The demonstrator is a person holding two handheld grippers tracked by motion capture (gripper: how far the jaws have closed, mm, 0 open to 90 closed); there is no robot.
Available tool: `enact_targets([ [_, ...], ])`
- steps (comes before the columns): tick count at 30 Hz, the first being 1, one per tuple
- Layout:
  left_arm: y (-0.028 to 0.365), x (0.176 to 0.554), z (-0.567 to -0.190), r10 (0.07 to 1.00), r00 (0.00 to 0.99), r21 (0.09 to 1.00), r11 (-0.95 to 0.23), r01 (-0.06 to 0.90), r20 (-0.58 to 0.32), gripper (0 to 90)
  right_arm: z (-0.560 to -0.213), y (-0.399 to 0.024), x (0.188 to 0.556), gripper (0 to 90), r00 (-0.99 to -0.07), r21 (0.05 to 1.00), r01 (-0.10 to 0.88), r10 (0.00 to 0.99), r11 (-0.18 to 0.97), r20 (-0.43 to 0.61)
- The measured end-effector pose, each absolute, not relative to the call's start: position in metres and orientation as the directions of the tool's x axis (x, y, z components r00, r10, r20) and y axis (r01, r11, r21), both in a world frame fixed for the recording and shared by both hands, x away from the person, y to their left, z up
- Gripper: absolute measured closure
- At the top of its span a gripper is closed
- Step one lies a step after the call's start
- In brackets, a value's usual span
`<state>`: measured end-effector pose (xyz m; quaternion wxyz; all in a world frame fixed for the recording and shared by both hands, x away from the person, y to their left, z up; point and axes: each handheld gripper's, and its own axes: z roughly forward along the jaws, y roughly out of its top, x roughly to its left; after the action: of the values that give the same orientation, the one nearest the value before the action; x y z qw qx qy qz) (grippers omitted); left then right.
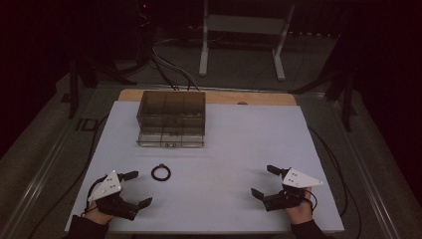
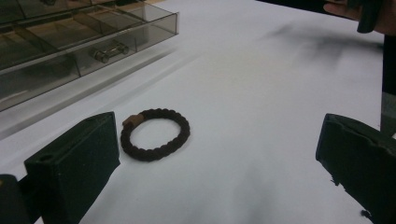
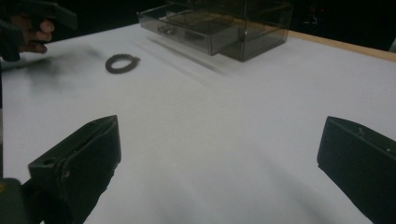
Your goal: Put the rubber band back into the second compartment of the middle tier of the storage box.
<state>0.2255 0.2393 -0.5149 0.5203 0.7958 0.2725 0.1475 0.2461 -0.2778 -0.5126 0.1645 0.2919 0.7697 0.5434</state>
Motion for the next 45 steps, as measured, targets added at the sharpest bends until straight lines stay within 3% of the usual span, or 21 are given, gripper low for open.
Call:
enact_targets([
  [14, 0.239, 0.225, -0.514, 0.584, 0.811, 0.901, -0.333, 0.277, -0.033, 0.3, -0.515, -0.270, 0.249, 0.0, -0.790, 0.924, 0.274, 0.610, 0.268, 0.058],
  [30, 0.232, 0.223, -0.509, 0.533, 0.844, 0.888, -0.358, 0.287, -0.058, 0.3, -0.510, -0.270, 0.249, 0.0, -0.793, 0.931, 0.287, 0.601, 0.225, 0.099],
  [45, 0.224, 0.216, -0.482, 0.468, 0.883, 0.899, -0.366, 0.242, -0.047, 0.4, -0.509, -0.268, 0.248, 0.0, -0.796, 0.932, 0.287, 0.596, 0.221, 0.104],
])
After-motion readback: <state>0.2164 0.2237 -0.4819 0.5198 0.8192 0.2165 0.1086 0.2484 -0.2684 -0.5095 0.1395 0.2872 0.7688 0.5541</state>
